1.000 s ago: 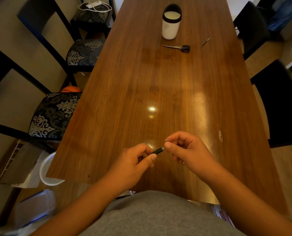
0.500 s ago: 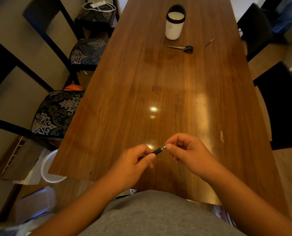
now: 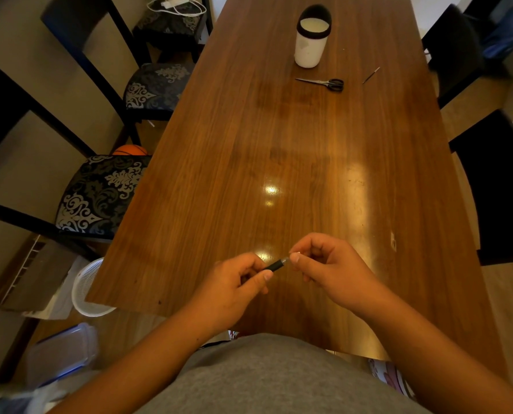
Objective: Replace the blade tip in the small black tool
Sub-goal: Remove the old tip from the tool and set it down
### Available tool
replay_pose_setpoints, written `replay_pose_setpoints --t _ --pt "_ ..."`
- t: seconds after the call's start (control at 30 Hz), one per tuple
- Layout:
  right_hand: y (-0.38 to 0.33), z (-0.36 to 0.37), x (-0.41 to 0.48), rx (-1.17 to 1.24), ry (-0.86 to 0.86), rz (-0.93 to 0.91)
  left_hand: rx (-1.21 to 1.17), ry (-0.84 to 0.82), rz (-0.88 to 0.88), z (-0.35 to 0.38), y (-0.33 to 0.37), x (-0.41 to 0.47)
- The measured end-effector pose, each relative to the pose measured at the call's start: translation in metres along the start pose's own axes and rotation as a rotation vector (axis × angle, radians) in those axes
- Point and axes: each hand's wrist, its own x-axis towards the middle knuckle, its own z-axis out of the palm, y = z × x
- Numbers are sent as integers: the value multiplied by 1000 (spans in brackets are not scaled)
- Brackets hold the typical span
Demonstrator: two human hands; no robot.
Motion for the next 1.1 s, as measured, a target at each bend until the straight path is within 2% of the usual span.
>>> replay_pose_setpoints --t 0.3,0.4,0.57,0.7,0.9,1.1 --pt "14 -6 21 308 64 60 -60 -2 -56 -9 -10 12" --pt "23 -11 34 333 123 84 -75 -9 -77 -13 -16 20" --pt "58 -21 57 -1 319 168 -72 -21 -122 -21 -25 36" --pt "96 -26 68 -247 385 275 -72 -35 -164 -26 -30 49" --pt "137 -27 74 -567 331 392 -76 -60 -219 -26 -35 69" --pt "158 -26 71 -699 281 379 -82 -86 -248 -20 -39 84"
